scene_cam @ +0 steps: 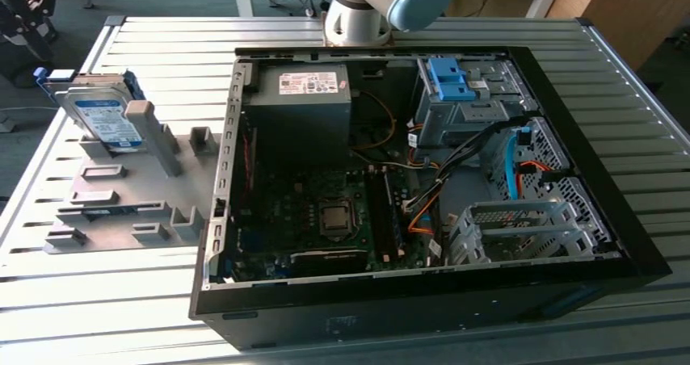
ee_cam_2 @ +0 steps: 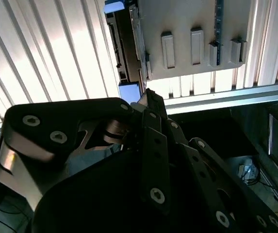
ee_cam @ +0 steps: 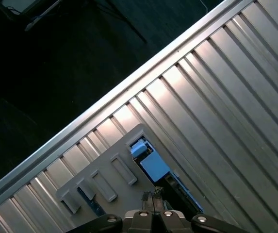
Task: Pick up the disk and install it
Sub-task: 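Pick up the disk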
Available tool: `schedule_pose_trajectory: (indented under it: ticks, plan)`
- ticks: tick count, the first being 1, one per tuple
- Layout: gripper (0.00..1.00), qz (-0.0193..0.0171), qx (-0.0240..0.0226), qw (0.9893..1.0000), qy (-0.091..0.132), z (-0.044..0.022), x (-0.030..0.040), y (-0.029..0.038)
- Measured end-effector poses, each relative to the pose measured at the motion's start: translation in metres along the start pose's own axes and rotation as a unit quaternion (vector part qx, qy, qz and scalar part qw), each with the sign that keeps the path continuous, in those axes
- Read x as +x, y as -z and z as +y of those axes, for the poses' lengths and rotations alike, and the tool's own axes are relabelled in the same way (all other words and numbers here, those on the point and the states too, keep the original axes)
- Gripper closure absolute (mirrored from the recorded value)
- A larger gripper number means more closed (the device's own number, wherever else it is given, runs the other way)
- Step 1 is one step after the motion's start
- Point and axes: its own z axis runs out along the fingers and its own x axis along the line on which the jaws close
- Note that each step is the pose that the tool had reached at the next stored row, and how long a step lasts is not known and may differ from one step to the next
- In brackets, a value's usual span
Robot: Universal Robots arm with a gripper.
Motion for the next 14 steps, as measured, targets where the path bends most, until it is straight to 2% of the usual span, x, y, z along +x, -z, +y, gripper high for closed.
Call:
schedule_pose_trajectory:
  ticks: [4, 7, 11, 14]
  plan:
    - [0.89, 0.001, -0.0004, 0.9993, 0.037, 0.0, 0.0, -0.0006]
    - [0.89, 0.0018, -0.0006, 0.998, 0.064, 0.0, 0.0, -0.001]
    - [0.89, 0.0028, -0.001, 0.995, 0.1, 0.0, 0.0001, -0.0016]
    - [0.89, 0.0035, -0.0013, 0.9919, 0.127, 0.0, 0.0001, -0.002]
